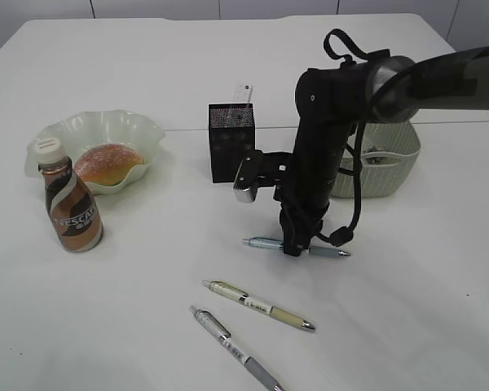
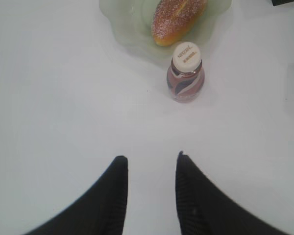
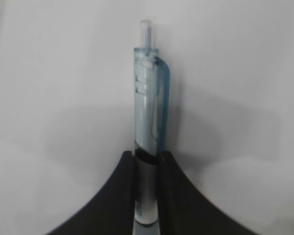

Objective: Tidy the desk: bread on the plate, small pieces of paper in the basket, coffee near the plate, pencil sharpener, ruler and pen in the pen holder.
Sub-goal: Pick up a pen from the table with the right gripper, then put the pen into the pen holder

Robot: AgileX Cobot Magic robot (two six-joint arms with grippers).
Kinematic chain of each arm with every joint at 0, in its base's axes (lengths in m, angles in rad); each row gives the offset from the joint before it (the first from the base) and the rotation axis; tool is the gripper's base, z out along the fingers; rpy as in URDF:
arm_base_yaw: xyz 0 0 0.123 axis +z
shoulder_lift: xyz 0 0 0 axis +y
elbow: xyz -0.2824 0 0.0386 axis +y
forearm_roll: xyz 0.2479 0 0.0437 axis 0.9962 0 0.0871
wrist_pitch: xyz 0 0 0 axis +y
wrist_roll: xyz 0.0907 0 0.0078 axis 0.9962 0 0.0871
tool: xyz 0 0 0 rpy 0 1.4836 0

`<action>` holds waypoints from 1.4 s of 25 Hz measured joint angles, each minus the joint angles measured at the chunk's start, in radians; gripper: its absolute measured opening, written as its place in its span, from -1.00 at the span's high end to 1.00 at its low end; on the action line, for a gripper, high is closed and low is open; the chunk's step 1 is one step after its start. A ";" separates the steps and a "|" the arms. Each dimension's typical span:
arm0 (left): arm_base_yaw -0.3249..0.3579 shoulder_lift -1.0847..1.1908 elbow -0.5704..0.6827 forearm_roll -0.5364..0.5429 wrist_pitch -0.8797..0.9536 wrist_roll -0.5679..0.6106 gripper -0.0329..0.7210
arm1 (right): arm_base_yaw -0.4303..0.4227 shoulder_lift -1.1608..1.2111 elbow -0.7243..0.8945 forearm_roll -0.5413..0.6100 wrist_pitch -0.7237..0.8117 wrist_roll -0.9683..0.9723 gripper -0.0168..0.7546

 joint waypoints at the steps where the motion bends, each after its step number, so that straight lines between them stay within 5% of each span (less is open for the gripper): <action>1: 0.000 0.000 0.000 0.000 0.000 0.000 0.27 | 0.000 0.001 -0.007 0.000 0.017 0.048 0.80; 12: 0.000 0.000 0.000 -0.002 0.000 0.000 0.27 | 0.000 0.002 -0.166 -0.003 0.109 0.677 0.80; 24: 0.000 0.000 0.000 -0.029 0.000 0.000 0.28 | 0.000 -0.003 -0.164 0.062 0.114 0.788 0.80; 28: 0.000 0.000 0.000 -0.030 0.000 0.000 0.28 | 0.000 -0.075 -0.067 0.077 0.067 0.788 0.80; 35: 0.000 0.000 0.000 -0.030 0.000 0.000 0.28 | 0.000 -0.312 0.346 0.080 -0.356 0.749 0.80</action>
